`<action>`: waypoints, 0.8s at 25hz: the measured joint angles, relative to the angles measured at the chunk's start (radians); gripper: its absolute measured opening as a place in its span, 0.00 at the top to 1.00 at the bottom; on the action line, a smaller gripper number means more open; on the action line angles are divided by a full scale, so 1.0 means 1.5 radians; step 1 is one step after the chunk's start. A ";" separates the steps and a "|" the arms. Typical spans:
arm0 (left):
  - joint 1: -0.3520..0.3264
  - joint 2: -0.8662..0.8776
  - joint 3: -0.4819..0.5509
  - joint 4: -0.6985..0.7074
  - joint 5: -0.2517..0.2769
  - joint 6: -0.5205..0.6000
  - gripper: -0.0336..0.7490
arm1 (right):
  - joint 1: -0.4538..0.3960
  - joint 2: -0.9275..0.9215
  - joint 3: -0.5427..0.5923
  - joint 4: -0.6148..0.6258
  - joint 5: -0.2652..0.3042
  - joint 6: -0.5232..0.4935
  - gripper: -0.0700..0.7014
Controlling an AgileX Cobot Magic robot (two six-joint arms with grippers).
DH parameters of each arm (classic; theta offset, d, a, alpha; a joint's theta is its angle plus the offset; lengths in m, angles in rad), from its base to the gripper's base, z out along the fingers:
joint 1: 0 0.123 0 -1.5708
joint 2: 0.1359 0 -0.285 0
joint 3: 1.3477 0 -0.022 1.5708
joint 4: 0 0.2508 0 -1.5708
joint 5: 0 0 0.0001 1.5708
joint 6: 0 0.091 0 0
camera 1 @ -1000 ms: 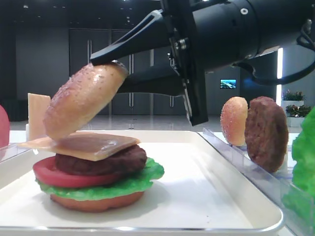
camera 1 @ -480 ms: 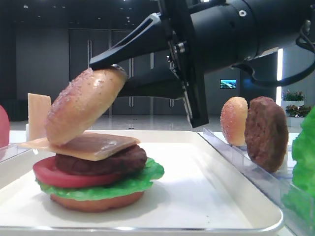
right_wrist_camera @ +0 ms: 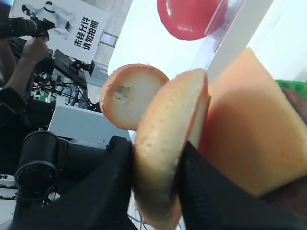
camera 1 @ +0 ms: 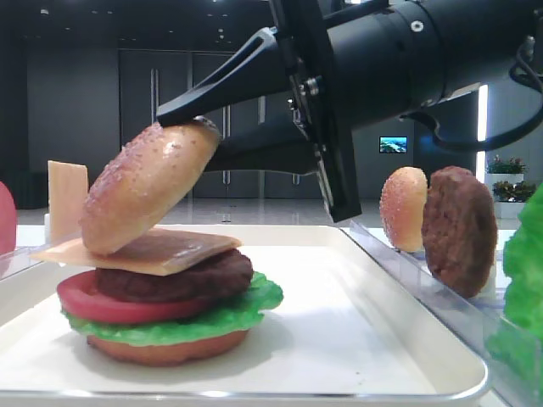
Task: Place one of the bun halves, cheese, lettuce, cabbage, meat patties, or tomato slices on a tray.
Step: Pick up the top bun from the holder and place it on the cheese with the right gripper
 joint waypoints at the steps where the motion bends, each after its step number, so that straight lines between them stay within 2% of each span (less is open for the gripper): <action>1: 0.000 0.000 0.000 0.000 0.000 0.000 0.44 | 0.000 0.000 0.000 0.000 0.000 0.000 0.63; 11: 0.000 0.000 0.000 0.000 0.000 0.000 0.44 | 0.000 0.000 0.000 0.000 -0.001 0.000 0.63; 20: 0.000 0.000 0.000 0.000 0.000 0.000 0.44 | 0.000 0.000 0.000 0.001 -0.006 -0.004 0.50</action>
